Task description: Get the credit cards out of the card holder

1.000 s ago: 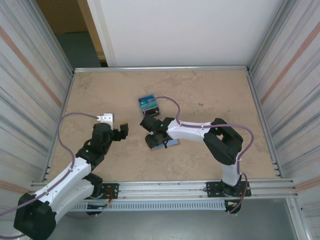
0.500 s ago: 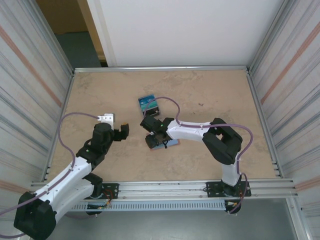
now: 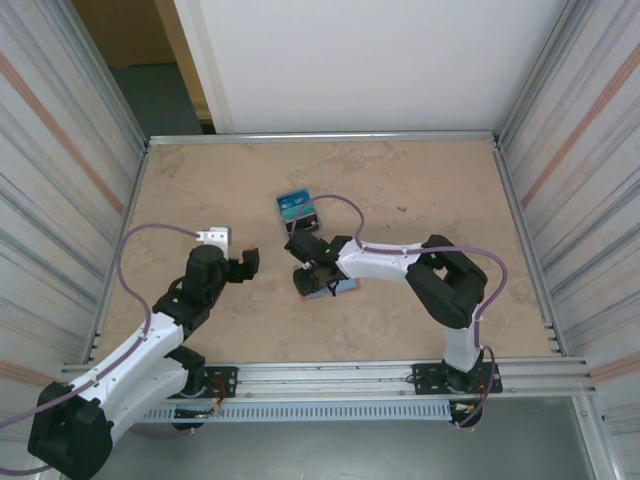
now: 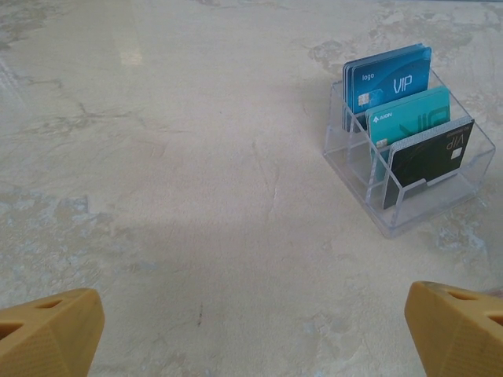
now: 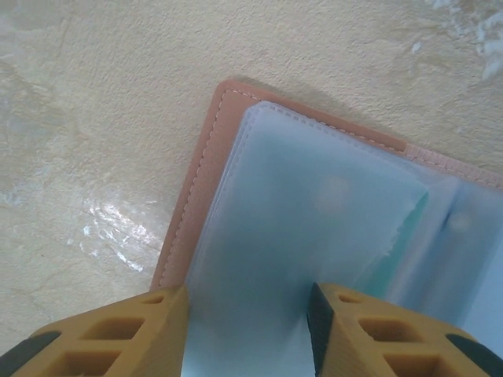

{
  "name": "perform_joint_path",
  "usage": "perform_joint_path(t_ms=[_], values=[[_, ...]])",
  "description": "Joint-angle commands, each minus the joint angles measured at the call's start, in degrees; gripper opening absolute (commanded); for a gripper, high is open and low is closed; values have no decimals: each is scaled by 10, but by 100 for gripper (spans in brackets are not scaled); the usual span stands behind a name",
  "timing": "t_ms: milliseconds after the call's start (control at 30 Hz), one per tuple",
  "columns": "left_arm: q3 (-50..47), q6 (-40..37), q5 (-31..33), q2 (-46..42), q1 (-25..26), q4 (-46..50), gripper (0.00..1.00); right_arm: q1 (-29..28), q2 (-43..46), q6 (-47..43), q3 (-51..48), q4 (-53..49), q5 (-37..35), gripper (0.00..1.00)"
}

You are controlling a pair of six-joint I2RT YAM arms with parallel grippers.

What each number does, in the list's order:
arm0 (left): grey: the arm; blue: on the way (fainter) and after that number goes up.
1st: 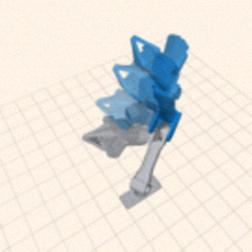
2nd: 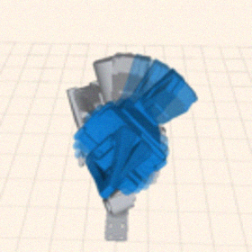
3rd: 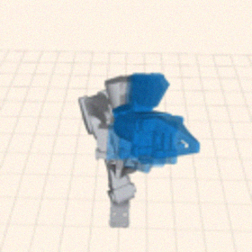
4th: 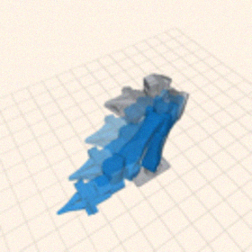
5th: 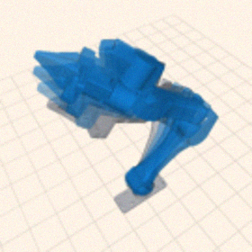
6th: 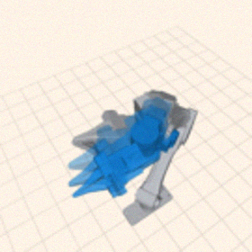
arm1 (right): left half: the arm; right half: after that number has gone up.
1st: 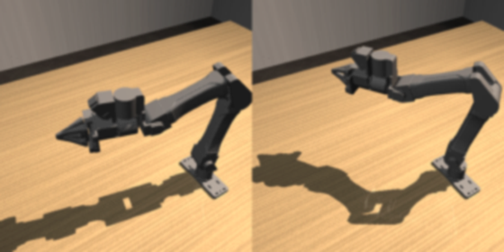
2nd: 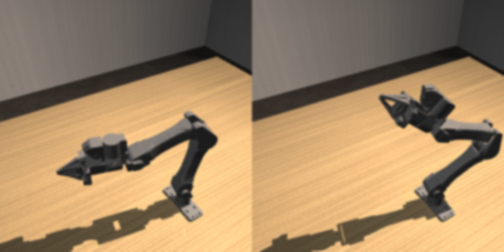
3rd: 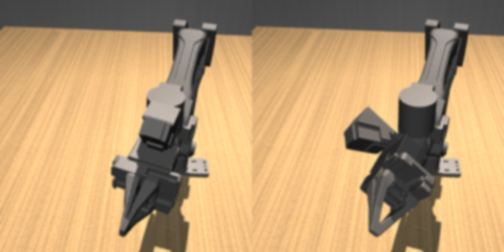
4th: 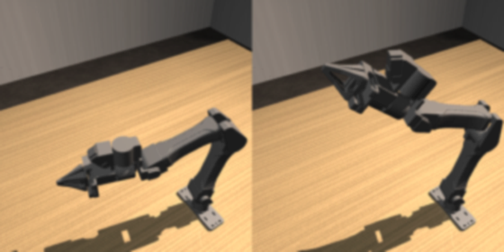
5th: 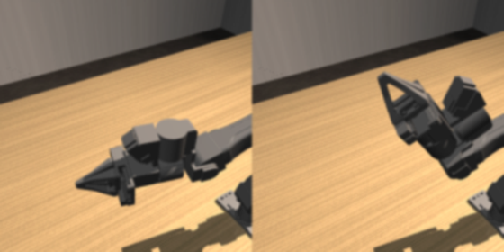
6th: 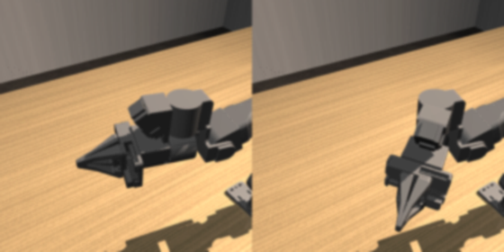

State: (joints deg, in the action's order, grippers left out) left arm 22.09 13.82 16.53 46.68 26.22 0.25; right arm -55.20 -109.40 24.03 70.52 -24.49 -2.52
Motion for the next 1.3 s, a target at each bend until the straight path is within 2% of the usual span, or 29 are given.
perform_joint_path(t_ms=[0, 233, 567, 800, 867, 1133, 1267], values=[[22, 5, -4, -3, -5, 10, 99, 25, 4, 21, -35, 1, 32, 42], [28, 2, -12, -7, -5, 9, 99, 57, 29, 23, -55, 28, 78, 32], [30, -12, -7, -4, 25, -7, 99, 54, 48, 15, -67, 47, 148, 13], [32, -9, 16, 20, 60, -23, 99, 36, 62, 4, -69, 42, 166, 14], [35, -8, 22, 28, 70, -25, 99, 36, 65, 5, -71, 37, 151, 15], [44, -13, 41, 45, 90, -32, 99, 37, 90, 15, -78, 9, 77, 28], [47, -17, 48, 46, 95, -30, 99, 38, 100, 21, -82, -8, 39, 28]])
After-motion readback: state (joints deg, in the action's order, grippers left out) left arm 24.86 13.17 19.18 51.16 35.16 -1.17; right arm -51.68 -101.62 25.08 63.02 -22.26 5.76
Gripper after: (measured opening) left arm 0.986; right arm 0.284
